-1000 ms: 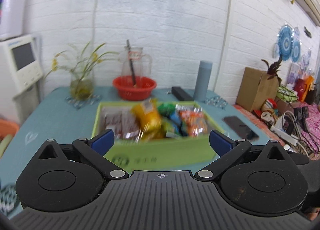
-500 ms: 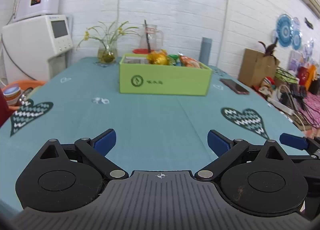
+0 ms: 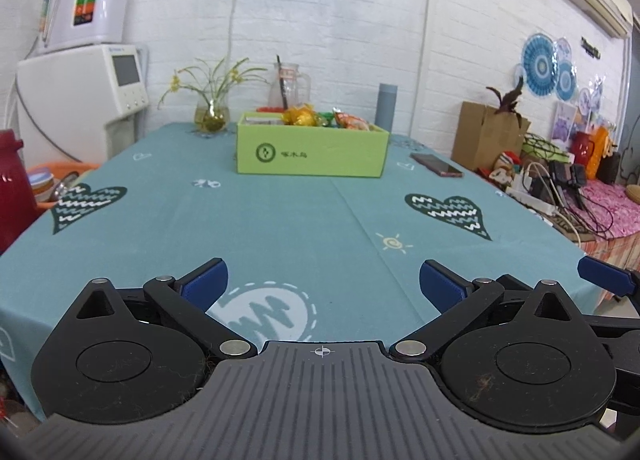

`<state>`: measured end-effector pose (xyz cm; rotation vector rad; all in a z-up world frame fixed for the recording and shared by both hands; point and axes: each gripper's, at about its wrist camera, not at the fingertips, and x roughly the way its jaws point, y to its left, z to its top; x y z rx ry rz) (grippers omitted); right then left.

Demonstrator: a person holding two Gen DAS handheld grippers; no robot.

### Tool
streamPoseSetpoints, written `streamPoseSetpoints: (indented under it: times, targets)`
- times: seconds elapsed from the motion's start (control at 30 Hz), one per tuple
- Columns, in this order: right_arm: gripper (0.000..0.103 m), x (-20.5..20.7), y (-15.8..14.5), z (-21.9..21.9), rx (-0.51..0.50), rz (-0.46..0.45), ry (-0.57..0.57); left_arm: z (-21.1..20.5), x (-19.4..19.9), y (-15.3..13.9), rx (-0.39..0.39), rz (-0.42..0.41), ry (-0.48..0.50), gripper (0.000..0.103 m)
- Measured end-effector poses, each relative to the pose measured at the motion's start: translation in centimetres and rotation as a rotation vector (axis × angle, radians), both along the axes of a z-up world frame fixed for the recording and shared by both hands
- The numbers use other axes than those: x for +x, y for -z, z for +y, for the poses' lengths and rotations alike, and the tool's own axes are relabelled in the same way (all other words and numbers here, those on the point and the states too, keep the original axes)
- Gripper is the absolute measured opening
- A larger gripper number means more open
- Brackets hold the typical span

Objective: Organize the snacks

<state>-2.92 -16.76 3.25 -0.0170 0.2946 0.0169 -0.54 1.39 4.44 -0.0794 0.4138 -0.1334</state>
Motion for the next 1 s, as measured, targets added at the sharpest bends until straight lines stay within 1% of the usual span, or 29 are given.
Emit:
streamPoseSetpoints:
  times: [0.1, 0.33, 0.53, 0.73, 0.87, 1.0]
  targets:
    - [0.093, 0.4, 0.3, -0.4, 0.009, 0.026, -0.012, -0.2, 0.5, 0.1, 0.01, 0.011, -0.005, 0.092]
    - [0.093, -0.7, 1.4, -1.8, 0.064, 0.038, -0.018, -0.3, 0.4, 0.8, 0.027, 0.019, 0.0, 0.091]
    - [0.093, -0.6, 1.6, -2.4, 0.06, 0.037, -0.012, -0.7, 0.2, 1.0, 0.04, 0.014, 0.008, 0.087]
    - [0.093, -0.3, 2.0, -2.2, 0.057, 0.057, -0.018, -0.9, 0.4, 1.1, 0.056, 0.018, 0.017, 0.087]
    - [0.093, -0.4, 2.1, -1.9, 0.057, 0.06, -0.026, -0.8, 0.5, 1.3, 0.046, 0.026, 0.02, 0.083]
    - [0.093, -0.3, 2.1, -1.9, 0.055, 0.064, -0.028, -0.9, 0.4, 1.5, 0.056, 0.019, 0.025, 0.083]
